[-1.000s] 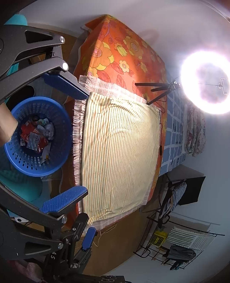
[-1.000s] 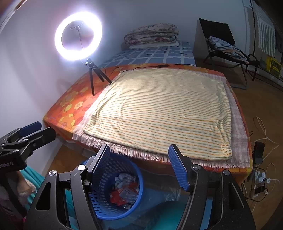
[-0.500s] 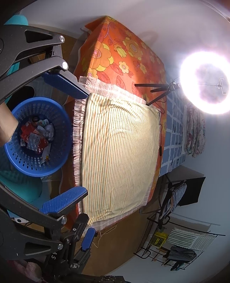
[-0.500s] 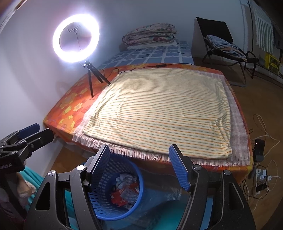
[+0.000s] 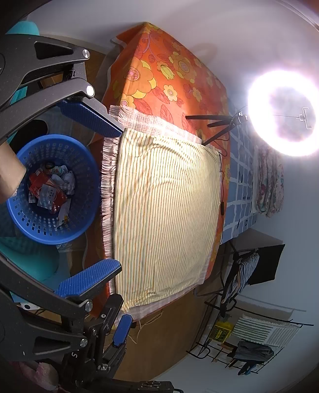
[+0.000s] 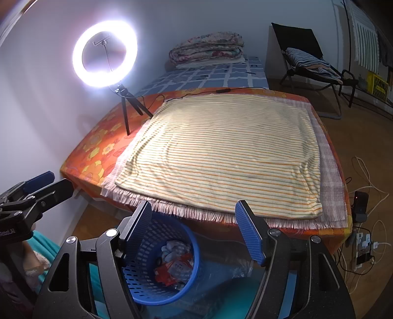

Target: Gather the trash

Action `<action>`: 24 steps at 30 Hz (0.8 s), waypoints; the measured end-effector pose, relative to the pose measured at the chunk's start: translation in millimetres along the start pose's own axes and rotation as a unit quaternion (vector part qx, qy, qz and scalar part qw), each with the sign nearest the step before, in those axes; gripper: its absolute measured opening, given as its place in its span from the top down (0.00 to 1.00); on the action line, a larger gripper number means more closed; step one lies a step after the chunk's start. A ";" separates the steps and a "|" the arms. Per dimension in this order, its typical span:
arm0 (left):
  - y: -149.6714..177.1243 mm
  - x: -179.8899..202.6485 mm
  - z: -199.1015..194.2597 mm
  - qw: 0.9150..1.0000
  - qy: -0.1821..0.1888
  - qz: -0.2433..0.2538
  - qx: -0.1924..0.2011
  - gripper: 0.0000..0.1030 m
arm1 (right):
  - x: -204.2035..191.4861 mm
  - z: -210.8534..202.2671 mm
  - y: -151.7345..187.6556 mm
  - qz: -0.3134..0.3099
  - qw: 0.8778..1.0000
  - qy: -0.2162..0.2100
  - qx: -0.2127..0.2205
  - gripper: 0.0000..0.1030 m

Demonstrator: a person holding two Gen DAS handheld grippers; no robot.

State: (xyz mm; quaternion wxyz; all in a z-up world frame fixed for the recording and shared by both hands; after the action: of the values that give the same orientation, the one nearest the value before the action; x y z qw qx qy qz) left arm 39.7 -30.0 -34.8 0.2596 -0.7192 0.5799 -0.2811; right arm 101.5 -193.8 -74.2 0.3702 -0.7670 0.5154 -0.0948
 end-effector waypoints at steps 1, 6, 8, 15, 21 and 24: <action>0.3 -0.3 0.4 1.000 -0.001 0.000 0.000 0.02 | 0.2 0.2 0.2 0.000 1.000 0.001 0.000 0.32; 0.2 0.3 0.9 1.000 0.001 -0.001 -0.001 0.02 | 0.4 1.5 1.6 0.003 1.000 0.000 -0.005 0.32; 0.3 0.0 1.1 1.000 0.000 0.000 -0.001 0.02 | 0.2 2.4 2.8 0.006 1.000 -0.004 -0.007 0.32; -0.4 7.1 0.9 1.000 0.009 -0.002 -0.007 0.02 | 1.4 3.1 2.1 0.008 1.000 -0.007 -0.008 0.31; 2.6 3.7 4.7 1.000 -0.002 -0.003 -0.017 0.02 | 0.3 5.6 3.5 0.011 1.000 -0.006 -0.012 0.31; 4.5 3.3 6.0 1.000 -0.008 0.000 -0.020 0.02 | -0.2 6.5 4.5 0.013 1.000 -0.007 -0.014 0.31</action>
State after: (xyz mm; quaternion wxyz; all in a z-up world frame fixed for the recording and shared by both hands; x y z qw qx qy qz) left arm 41.4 -33.8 -41.8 0.2502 -0.7262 0.5834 -0.2639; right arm 101.6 -191.4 -81.8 0.3642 -0.7658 0.5244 -0.0771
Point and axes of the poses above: each gripper's, at about its wrist camera, not at the fingertips, and z roughly the way its jaws point, x to its right, y to its underside, the point moved 9 cm from there along z, roughly the way its jaws point
